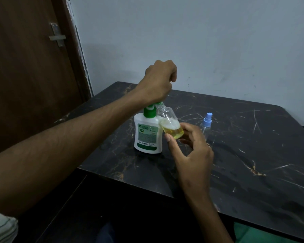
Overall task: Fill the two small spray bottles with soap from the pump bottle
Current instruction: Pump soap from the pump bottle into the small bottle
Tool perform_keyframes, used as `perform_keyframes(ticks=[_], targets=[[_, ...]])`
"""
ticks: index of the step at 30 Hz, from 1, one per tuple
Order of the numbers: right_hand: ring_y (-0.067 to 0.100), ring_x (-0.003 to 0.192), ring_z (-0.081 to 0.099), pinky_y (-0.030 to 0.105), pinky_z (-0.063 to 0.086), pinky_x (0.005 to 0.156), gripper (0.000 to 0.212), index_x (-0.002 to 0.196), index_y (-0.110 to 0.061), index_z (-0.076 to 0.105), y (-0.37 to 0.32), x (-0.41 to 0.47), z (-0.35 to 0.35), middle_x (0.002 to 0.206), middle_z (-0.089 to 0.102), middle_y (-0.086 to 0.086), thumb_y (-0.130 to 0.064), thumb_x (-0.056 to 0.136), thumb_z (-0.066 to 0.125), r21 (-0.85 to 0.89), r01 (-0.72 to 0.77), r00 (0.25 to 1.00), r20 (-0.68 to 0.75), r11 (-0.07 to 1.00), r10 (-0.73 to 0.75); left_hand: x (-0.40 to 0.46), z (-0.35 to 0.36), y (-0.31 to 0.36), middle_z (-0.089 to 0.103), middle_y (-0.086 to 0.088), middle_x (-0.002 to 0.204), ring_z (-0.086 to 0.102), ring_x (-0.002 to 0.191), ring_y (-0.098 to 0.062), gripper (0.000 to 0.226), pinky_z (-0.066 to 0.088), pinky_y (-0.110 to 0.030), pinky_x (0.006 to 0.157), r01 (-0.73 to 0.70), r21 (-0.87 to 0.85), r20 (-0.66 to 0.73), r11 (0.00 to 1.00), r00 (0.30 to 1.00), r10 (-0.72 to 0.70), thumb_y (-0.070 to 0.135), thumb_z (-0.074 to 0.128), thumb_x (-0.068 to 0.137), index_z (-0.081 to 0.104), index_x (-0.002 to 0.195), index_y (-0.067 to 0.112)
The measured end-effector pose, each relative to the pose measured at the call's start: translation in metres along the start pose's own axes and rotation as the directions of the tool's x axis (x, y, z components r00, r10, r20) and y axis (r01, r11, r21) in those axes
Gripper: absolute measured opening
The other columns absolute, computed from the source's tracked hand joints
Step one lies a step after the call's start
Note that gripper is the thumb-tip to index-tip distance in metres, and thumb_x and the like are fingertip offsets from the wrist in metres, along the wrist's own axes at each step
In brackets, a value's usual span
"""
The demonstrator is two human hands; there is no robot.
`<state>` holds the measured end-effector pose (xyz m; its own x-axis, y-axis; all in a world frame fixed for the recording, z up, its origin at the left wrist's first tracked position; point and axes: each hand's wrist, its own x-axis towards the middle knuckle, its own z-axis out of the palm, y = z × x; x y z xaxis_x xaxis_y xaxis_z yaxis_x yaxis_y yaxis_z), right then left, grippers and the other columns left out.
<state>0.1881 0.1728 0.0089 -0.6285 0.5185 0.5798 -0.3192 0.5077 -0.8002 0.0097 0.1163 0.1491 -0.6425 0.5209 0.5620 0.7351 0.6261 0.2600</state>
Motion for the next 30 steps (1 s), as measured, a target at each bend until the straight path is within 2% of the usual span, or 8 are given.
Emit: perform_keyframes(ticks=[8, 13, 19, 25, 30], targets=[[-0.004, 0.11, 0.066, 0.008, 0.048, 0.091, 0.035, 0.124, -0.029, 0.067, -0.0002, -0.0004, -0.0004, 0.112, 0.069, -0.026, -0.038, 0.092, 0.077, -0.003, -0.007, 1.0, -0.006, 1.0, 0.007, 0.0017, -0.0013, -0.0006, 0.069, -0.007, 0.117, 0.066, 0.108, -0.023, 0.039, 0.058, -0.04, 0.095, 0.01, -0.019, -0.029, 1.0, 1.0, -0.01, -0.015, 0.053, 0.089, 0.074, 0.11, 0.011], [-0.002, 0.11, 0.067, 0.009, 0.049, 0.091, 0.035, 0.125, -0.028, 0.067, 0.0007, -0.0008, -0.0009, 0.114, 0.071, -0.022, -0.037, 0.093, 0.078, -0.009, -0.007, 1.0, -0.002, 1.0, 0.007, -0.0005, 0.0017, -0.0001, 0.069, -0.007, 0.117, 0.066, 0.109, -0.024, 0.038, 0.057, -0.043, 0.098, -0.006, -0.008, -0.008, 1.0, 1.0, 0.006, -0.013, 0.054, 0.089, 0.073, 0.11, 0.012], [0.0, 0.111, 0.067, 0.01, 0.05, 0.093, 0.037, 0.127, -0.027, 0.067, 0.0002, -0.0013, -0.001, 0.116, 0.072, -0.02, -0.038, 0.093, 0.077, -0.005, -0.011, 1.0, -0.006, 1.0, 0.01, -0.0029, -0.0051, 0.0019, 0.07, -0.008, 0.116, 0.067, 0.107, -0.022, 0.038, 0.058, -0.04, 0.096, 0.009, -0.043, -0.04, 0.999, 0.999, -0.011, -0.014, 0.052, 0.089, 0.075, 0.108, 0.009], [-0.004, 0.111, 0.066, 0.01, 0.049, 0.093, 0.036, 0.126, -0.029, 0.066, 0.001, -0.001, -0.0005, 0.114, 0.069, -0.026, -0.037, 0.093, 0.077, -0.009, -0.002, 1.0, -0.004, 1.0, 0.002, -0.0049, -0.003, 0.0052, 0.069, -0.008, 0.118, 0.065, 0.11, -0.024, 0.036, 0.056, -0.042, 0.098, -0.002, -0.008, -0.013, 1.0, 1.0, 0.002, -0.013, 0.052, 0.091, 0.073, 0.109, 0.009], [0.001, 0.111, 0.068, 0.016, 0.052, 0.094, 0.035, 0.126, -0.028, 0.067, 0.0008, -0.0016, -0.0009, 0.114, 0.072, -0.022, -0.037, 0.094, 0.077, 0.011, -0.001, 1.0, -0.009, 1.0, 0.001, -0.0037, -0.0066, 0.0026, 0.069, -0.007, 0.116, 0.065, 0.108, -0.023, 0.039, 0.057, -0.041, 0.097, 0.026, -0.042, -0.032, 0.999, 0.999, -0.027, -0.015, 0.051, 0.087, 0.074, 0.107, 0.01]])
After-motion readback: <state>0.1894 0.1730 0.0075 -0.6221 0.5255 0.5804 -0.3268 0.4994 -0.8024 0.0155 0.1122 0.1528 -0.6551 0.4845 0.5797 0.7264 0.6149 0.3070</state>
